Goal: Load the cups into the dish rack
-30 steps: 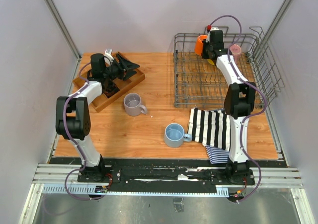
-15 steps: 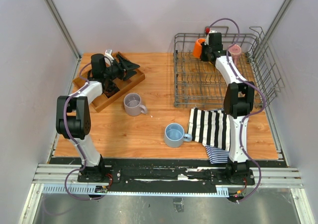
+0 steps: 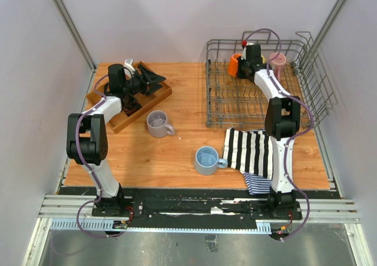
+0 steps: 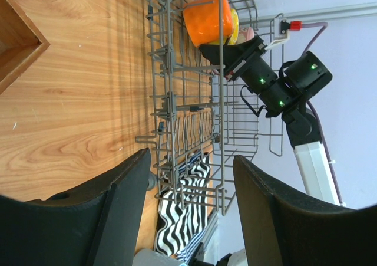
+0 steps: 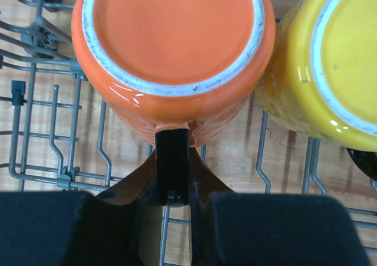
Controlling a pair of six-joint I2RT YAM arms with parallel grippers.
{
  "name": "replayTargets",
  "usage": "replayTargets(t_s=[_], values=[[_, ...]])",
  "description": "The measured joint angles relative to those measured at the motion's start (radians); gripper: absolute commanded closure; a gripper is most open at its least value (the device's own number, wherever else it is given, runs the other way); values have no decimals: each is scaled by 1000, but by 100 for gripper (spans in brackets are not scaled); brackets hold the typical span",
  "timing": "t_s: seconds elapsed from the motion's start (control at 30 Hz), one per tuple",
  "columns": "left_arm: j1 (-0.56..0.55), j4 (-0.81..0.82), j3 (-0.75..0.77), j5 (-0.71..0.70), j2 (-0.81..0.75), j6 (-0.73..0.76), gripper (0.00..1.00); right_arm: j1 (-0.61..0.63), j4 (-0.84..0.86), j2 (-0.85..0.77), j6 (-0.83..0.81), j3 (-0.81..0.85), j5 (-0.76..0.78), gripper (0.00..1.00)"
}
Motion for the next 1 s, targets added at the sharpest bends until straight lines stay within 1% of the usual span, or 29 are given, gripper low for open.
replayTargets(t_s=[0.17, 0.27, 0.63, 0.77, 0.83, 1.0], values=[[0, 0, 0, 0, 0, 0, 38, 0, 14, 5, -4, -23, 0, 99], [0, 0, 0, 0, 0, 0, 38, -3, 28, 5, -8, -31, 2, 96], [0, 0, 0, 0, 0, 0, 38, -6, 69, 5, -31, -58, 23, 74], [0, 0, 0, 0, 0, 0, 38, -6, 67, 5, -31, -64, 39, 73], [0, 0, 0, 0, 0, 0, 38, -7, 65, 5, -32, -72, 43, 75], [0, 0, 0, 0, 0, 0, 38, -7, 60, 5, -32, -86, 49, 72]])
